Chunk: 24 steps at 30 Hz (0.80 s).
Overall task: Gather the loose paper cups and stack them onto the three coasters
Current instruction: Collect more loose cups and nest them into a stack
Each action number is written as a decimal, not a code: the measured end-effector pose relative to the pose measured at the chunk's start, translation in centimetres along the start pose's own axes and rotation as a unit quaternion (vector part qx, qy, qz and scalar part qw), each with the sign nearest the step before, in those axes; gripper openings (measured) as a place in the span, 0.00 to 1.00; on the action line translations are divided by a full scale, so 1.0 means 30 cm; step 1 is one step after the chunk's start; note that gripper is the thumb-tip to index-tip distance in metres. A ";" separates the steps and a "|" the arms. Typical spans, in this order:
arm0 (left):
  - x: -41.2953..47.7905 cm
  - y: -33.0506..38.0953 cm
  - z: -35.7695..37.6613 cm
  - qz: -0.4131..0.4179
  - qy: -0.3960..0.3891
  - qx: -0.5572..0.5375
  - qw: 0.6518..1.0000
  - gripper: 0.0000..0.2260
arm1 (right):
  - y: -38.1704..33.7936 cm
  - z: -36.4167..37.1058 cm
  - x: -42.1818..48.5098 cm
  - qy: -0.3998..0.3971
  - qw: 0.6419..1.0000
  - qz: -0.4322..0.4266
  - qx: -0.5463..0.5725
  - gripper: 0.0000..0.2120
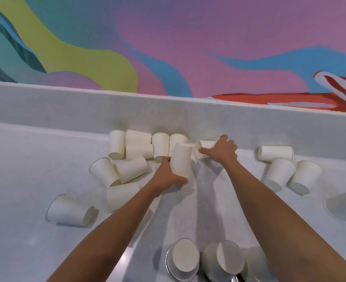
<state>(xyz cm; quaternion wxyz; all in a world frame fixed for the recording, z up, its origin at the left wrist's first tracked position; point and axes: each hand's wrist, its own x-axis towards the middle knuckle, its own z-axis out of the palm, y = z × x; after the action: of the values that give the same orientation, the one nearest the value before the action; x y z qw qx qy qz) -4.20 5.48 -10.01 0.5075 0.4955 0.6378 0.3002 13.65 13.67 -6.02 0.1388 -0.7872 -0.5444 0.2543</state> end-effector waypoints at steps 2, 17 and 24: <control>0.005 -0.006 0.005 -0.003 -0.004 0.005 1.000 0.36 | 0.002 0.021 0.010 0.000 1.000 0.003 -0.005 0.45; 0.035 -0.012 0.037 0.001 -0.021 0.011 1.000 0.39 | -0.012 -0.043 -0.005 0.044 0.994 -0.099 -0.015 0.44; -0.021 0.052 0.051 0.016 -0.022 0.034 0.999 0.41 | -0.045 -0.184 -0.168 0.009 0.944 -0.308 -0.113 0.42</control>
<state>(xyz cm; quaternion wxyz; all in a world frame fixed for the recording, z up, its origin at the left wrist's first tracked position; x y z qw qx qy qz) -2.25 5.22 -8.87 0.4996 0.5289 0.6284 0.2753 14.24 9.82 0.49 0.1255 -0.5936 -0.7844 0.1288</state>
